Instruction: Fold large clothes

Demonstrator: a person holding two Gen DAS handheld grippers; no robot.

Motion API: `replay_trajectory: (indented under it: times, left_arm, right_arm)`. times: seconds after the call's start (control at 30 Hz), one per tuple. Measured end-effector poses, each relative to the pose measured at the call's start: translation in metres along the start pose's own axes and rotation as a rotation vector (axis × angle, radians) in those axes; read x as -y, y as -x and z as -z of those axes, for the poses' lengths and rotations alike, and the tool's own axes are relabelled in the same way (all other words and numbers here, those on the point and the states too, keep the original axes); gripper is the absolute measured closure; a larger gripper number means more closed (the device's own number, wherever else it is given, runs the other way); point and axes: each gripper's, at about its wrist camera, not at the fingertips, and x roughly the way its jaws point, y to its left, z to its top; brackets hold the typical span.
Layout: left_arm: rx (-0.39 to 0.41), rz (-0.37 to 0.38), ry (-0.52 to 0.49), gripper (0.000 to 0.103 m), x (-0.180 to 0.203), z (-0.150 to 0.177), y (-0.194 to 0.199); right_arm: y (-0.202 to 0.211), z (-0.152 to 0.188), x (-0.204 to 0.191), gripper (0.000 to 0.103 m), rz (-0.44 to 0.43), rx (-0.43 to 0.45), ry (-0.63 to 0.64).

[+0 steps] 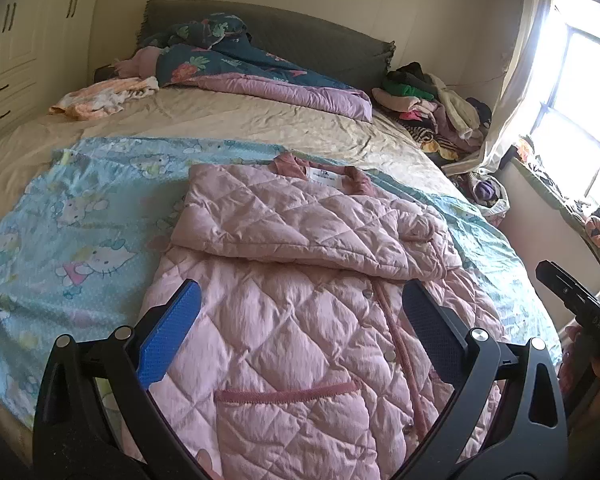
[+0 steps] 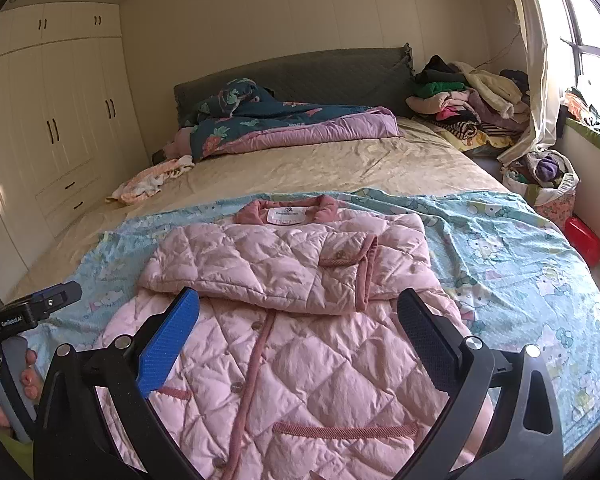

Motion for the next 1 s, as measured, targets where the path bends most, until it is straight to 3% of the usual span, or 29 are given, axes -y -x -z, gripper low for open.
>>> replay_trajectory:
  times: [1.0]
  left_arm:
    - [-0.033,-0.057,-0.013,0.009,-0.013,0.050,0.015]
  right_arm:
    - [0.018,0.039,0.005,0.004,-0.003,-0.045,0.042]
